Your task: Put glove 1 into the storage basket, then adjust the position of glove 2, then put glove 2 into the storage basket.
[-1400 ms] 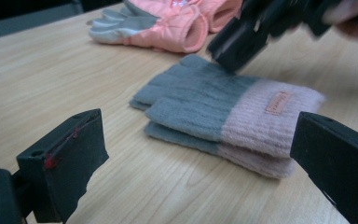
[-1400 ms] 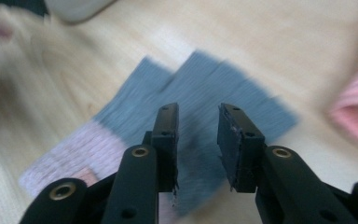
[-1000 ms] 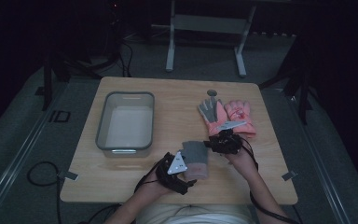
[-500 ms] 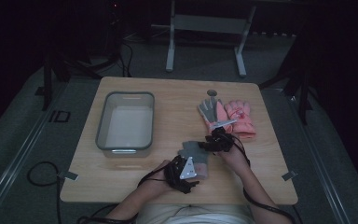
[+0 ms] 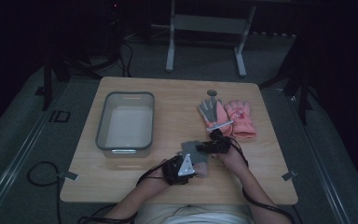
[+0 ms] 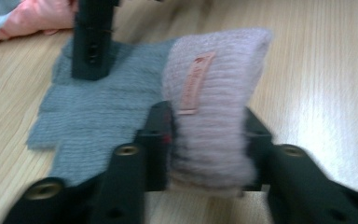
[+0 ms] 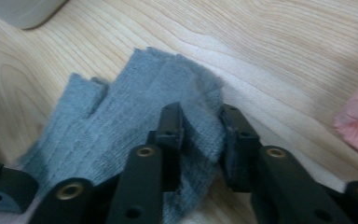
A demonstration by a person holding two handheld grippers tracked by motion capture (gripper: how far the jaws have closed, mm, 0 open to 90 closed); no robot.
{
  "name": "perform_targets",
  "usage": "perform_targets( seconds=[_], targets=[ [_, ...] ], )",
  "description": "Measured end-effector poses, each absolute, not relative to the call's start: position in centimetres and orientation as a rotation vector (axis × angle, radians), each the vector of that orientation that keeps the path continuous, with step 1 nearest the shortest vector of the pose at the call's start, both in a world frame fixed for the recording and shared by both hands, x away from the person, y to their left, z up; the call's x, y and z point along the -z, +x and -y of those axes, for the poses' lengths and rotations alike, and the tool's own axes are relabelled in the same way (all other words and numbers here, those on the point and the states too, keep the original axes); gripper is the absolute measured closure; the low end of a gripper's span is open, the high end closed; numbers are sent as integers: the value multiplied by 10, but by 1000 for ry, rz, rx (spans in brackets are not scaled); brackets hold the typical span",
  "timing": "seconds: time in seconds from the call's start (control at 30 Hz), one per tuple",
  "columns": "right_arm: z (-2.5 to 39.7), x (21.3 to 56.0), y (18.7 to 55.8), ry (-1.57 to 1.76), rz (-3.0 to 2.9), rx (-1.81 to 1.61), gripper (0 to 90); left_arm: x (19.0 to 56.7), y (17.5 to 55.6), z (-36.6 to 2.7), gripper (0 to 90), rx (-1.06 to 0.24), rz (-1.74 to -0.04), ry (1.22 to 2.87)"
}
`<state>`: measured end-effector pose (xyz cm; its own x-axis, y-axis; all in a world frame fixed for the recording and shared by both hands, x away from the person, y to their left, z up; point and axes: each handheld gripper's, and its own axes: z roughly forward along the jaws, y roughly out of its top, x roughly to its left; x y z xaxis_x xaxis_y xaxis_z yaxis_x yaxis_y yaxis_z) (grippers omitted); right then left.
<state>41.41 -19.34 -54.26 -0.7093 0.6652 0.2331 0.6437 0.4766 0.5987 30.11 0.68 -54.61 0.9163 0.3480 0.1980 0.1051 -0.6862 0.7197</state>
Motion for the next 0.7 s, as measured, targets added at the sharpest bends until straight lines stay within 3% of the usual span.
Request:
perform_targets(
  seconds=[0.17,0.4,0.7],
  targets=[
    [190,537,411,1165,-2675,-1064,755,537,306,-12,691,-355,-347,2327],
    [189,506,409,1129,-2644,-1158,757,511,309,-19,700,-369,-336,2324],
    [157,461,423,1048,-2585,-1261,759,476,319,-48,701,-517,-343,2330]
  ],
)
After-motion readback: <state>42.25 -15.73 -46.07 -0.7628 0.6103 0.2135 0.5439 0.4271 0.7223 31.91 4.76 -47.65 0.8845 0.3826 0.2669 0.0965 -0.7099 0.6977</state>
